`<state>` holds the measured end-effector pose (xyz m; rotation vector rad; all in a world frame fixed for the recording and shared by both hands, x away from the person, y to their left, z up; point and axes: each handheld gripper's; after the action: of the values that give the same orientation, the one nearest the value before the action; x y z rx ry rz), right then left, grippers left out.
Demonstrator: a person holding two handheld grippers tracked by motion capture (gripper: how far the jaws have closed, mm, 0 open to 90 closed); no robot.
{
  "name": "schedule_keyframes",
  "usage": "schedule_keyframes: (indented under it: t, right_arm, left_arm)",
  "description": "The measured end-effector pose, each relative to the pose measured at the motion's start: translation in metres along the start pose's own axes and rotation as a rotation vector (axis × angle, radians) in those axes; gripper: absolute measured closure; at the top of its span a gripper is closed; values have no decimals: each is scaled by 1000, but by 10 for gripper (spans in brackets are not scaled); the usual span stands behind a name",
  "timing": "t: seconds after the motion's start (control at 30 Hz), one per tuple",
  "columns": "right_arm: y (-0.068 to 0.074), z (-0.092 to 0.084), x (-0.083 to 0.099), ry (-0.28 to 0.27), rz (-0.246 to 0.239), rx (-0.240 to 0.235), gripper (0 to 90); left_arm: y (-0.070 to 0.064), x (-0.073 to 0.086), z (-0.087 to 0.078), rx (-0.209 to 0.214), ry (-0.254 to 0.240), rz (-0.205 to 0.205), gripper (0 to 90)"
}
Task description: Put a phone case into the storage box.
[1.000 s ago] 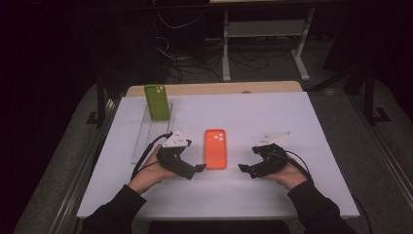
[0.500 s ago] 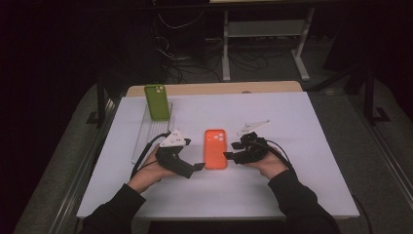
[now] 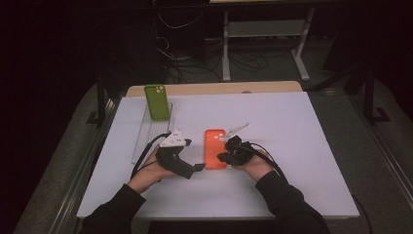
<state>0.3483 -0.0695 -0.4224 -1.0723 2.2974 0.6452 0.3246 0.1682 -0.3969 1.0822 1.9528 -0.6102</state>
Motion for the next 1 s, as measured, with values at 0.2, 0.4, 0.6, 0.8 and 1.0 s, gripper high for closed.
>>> schedule_keyframes:
  t: [0.2, 0.4, 0.6, 0.8, 1.0]
  right_arm:
    - [7, 12, 0, 52, -24, 2, 882]
    - [8, 16, 2, 80, -34, 18, 883]
    - [6, 10, 3, 96, -29, 38, 883]
    - [3, 6, 4, 117, -27, 68, 884]
    - [-4, 1, 7, 135, -22, 102, 884]
  left_arm:
    - [0, 0, 0, 5, 5, -2, 0]
    - [-1, 0, 0, 9, 7, 1, 0]
    - [-1, 0, -1, 11, 5, -4, 0]
    - [-1, -1, -1, 13, 5, -2, 0]
    - [-2, -1, 0, 15, 5, -3, 0]
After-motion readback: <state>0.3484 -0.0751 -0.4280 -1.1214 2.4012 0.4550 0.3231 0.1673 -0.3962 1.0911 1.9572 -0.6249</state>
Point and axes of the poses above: each handheld gripper's, and its own axes: z roughly forward along the jaws, x roughly out of its underside, y roughly to its left, and after that the axes turned 3 degrees about -x, right-handed
